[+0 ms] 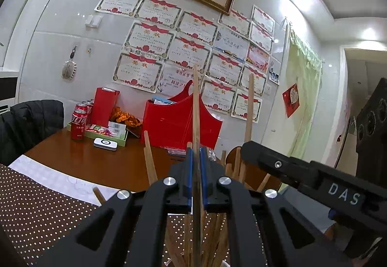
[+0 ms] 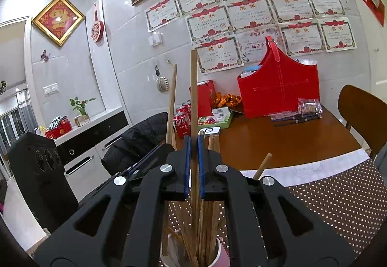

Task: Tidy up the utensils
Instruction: 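Open the right gripper into the pink cup while the left gripper releases its chopstick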

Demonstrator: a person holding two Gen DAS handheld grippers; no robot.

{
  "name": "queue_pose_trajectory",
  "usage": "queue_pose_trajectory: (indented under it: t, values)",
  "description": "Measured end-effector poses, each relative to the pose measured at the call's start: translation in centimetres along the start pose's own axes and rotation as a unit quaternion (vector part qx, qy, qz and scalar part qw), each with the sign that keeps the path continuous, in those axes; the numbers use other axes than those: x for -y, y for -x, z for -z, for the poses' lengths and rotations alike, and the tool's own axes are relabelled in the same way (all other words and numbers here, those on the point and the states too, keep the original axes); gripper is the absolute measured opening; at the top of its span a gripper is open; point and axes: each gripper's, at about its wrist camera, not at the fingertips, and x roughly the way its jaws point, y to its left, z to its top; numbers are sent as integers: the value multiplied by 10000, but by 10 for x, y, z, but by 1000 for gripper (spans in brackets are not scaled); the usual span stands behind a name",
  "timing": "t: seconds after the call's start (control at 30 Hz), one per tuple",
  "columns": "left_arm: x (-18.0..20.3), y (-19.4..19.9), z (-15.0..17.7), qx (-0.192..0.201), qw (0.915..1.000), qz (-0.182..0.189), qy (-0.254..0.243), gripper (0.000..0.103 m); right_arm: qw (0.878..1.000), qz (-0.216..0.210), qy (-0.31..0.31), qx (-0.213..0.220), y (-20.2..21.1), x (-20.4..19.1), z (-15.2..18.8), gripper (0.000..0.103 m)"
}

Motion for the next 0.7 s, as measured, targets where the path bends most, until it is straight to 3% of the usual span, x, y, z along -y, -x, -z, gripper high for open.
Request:
queue_pose_trajectory:
  t: [0.2,0.23,0.27,0.3,0.33,0.37,0.47,0.7]
  values:
    - [-4,-2,9,-138,9999,-66,-23,7,9999,14,-15,-157,-2,1,6,7]
    - [-5,-2,10,-196,9998,-66,-5,17,9998,11,-30,-208,-2,2,6,8]
    - [-7,0,10,-238,9996,-124,2,28,9997,22,-43,-225,-1,2,6,20]
    - [-7,4,10,-213,9996,-178,1,50,9998,48,-72,-205,3,3,6,62]
    - [-8,12,9,-126,9997,-206,-2,60,9998,64,-117,-151,7,4,7,85]
    - [-8,19,7,-54,9998,-204,-30,63,9998,79,-205,-5,14,7,6,97]
    - [-2,38,-2,-82,9989,-377,-255,81,9990,110,-394,201,33,14,2,97]
    - [10,82,-23,-400,9920,-1047,-586,83,9971,446,-616,52,63,18,-4,97]
